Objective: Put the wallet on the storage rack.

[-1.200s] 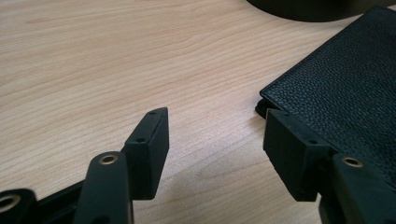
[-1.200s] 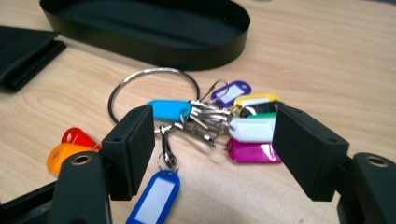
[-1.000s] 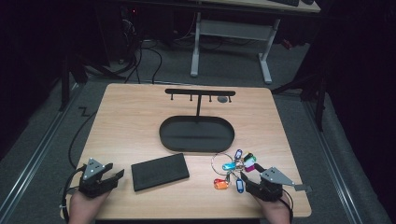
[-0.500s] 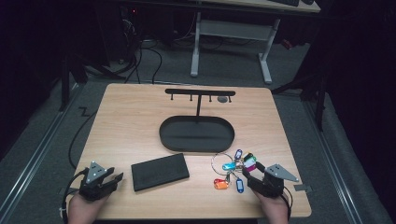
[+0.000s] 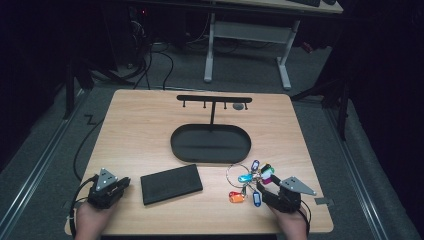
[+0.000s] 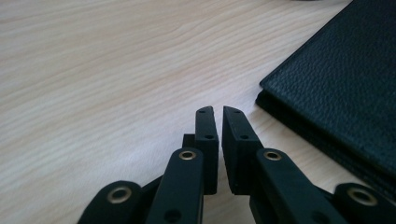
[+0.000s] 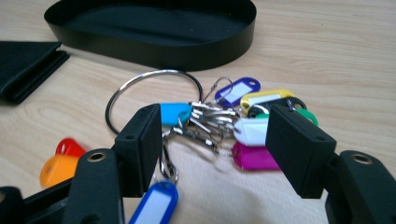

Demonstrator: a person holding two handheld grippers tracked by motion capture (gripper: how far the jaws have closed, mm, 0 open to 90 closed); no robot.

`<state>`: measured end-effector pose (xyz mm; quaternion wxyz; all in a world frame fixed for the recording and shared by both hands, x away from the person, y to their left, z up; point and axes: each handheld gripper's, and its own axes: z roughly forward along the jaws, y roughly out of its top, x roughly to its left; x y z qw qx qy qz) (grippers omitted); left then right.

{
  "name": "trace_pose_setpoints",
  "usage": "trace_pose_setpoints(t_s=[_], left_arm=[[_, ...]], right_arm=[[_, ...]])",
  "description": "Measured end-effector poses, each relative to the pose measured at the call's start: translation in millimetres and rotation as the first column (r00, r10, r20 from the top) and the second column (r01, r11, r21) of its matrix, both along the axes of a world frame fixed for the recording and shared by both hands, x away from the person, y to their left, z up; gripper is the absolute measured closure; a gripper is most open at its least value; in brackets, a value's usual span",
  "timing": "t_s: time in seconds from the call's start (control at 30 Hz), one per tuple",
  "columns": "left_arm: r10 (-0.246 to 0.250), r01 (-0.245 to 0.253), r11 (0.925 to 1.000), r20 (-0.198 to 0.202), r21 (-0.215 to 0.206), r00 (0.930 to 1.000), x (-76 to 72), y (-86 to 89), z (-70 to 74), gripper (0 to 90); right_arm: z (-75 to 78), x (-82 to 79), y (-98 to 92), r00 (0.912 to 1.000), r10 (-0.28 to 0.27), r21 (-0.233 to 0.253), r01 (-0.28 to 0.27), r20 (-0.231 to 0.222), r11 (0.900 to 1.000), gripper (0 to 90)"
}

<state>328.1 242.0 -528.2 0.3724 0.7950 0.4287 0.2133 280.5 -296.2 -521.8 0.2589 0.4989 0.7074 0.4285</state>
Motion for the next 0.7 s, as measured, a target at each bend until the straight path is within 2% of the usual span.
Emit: trace_pose_setpoints(t_s=[0.1, 0.17, 0.4, 0.5, 0.57, 0.7], left_arm=[[-0.005, 0.004, 1.0, 0.008, 0.005, 1.0, 7.3, -5.0, 0.9, 83.6], [-0.002, 0.003, 1.0, 0.012, -0.006, 0.9999, 13.0, -8.4, 1.7, 82.0], [-0.035, 0.035, 0.9994, 0.016, -0.005, 0.9993, 29.7, -24.5, 1.1, 78.0], [-0.046, 0.045, 0.9985, 0.016, 0.03, 0.9988, 31.9, -31.1, -1.5, 80.1], [-0.052, 0.052, 0.9982, 0.005, 0.028, 0.9986, 32.0, -31.8, -2.4, 80.5], [-0.08, 0.08, 0.9954, 0.011, 0.053, 0.9967, 26.1, -35.4, -1.4, 81.2]], right_arm=[[-1.6, -9.0, -5.3, 0.9996, 0.023, -0.003, -0.023, -0.019, 1.0, 37.3], [-1.7, -14.9, -8.3, 0.9997, 0.016, -0.022, -0.017, -0.018, 1.0, 37.5], [-1.6, -40.3, -30.6, 0.9981, -0.059, -0.014, 0.058, -0.018, 0.998, 37.6], [-1.7, -43.6, -34.2, 0.9972, -0.073, -0.01, 0.073, -0.016, 0.997, 37.7], [-1.1, -45.5, -36.0, 0.9966, -0.081, -0.006, 0.081, -0.015, 0.997, 37.7], [-0.9, -43.8, -33.1, 0.9971, -0.074, -0.01, 0.074, -0.016, 0.997, 37.7]])
